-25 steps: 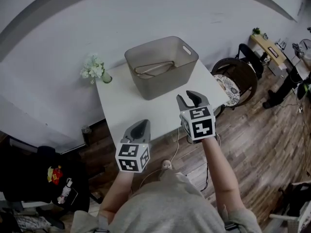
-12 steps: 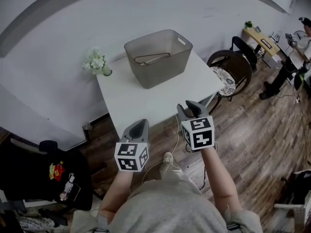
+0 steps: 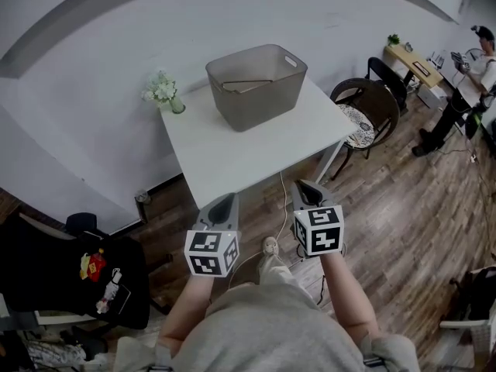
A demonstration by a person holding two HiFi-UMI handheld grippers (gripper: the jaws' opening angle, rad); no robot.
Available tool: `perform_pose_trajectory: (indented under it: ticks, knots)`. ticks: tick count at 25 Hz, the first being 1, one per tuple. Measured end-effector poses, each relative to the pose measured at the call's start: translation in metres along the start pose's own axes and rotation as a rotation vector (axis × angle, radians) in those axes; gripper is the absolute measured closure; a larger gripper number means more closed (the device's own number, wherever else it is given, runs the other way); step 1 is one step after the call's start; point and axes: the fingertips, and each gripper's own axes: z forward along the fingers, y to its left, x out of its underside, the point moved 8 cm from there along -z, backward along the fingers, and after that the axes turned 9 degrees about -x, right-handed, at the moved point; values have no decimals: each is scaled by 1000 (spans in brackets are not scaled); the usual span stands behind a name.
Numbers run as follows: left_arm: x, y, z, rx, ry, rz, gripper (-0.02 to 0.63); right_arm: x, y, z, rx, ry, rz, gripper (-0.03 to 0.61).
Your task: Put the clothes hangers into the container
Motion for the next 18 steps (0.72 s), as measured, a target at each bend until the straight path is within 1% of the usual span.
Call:
perform_pose_trajectory:
  ticks: [2, 11, 18]
  knots:
    - [4, 0, -10, 4, -2, -4, 606, 8, 9, -9, 5, -5, 10, 575]
    - [20, -3, -43, 28, -2, -19, 606, 36, 42, -43, 7, -47, 22, 575]
    - [35, -5, -58, 39, 17, -24, 606, 53, 59, -55, 2, -57, 31, 575]
